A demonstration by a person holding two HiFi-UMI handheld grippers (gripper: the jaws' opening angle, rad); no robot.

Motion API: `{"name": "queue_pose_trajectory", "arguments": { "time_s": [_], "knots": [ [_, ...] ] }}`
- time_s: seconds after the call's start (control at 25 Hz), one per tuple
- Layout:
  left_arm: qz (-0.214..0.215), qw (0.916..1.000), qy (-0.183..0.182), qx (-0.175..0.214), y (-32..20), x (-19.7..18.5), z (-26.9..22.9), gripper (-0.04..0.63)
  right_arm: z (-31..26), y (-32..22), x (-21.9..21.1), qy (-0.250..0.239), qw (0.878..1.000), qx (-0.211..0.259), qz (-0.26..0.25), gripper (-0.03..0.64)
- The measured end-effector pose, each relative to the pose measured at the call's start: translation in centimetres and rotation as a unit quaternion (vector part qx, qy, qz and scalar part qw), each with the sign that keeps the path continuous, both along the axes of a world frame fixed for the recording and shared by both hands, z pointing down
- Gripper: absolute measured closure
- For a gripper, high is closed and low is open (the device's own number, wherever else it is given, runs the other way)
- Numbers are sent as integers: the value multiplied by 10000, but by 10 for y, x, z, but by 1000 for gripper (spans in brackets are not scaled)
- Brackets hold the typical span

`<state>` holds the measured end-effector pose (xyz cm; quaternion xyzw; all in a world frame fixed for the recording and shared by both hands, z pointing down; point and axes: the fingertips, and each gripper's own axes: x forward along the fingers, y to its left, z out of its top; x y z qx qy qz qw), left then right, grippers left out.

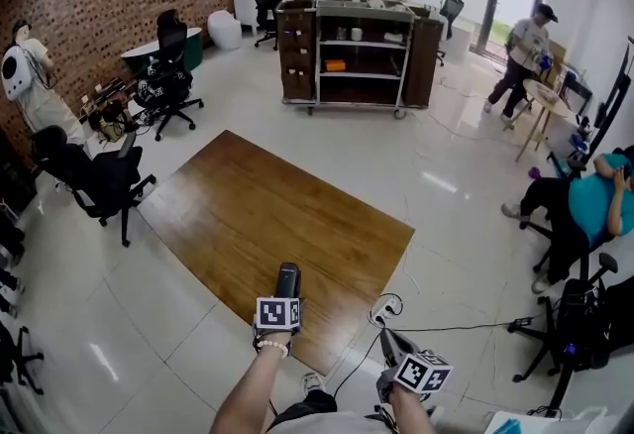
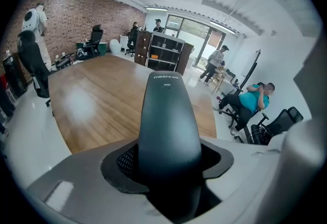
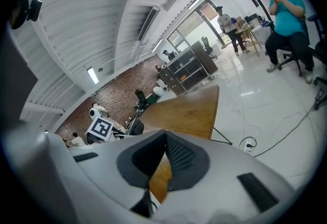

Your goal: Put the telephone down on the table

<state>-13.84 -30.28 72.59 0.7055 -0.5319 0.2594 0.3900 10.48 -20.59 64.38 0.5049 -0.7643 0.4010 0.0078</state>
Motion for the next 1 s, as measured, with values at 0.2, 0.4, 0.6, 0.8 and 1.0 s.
{"name": "queue_pose_trajectory", "arguments": {
  "time_s": [0.2, 0.4, 0.6, 0.8, 1.0],
  "knots": [
    [194, 9995, -178, -199, -42, -2, 21, 314, 0, -17, -13, 113, 9999, 17, 3, 614],
    [295, 9988, -274, -286, -82, -2, 36, 314, 0, -24, -18, 208, 9998, -29, 70, 614],
    [217, 9981, -308, -486, -107, -3, 58, 314, 10, -20, -6, 230, 9987, -212, 391, 614],
    [-6, 9974, -332, -632, -122, 1, 81, 314, 20, -11, 9, 262, 9966, -382, 683, 614],
    [-89, 9962, -379, -784, -128, 5, 87, 314, 23, -10, 14, 287, 9949, -461, 845, 614]
  ]
}}
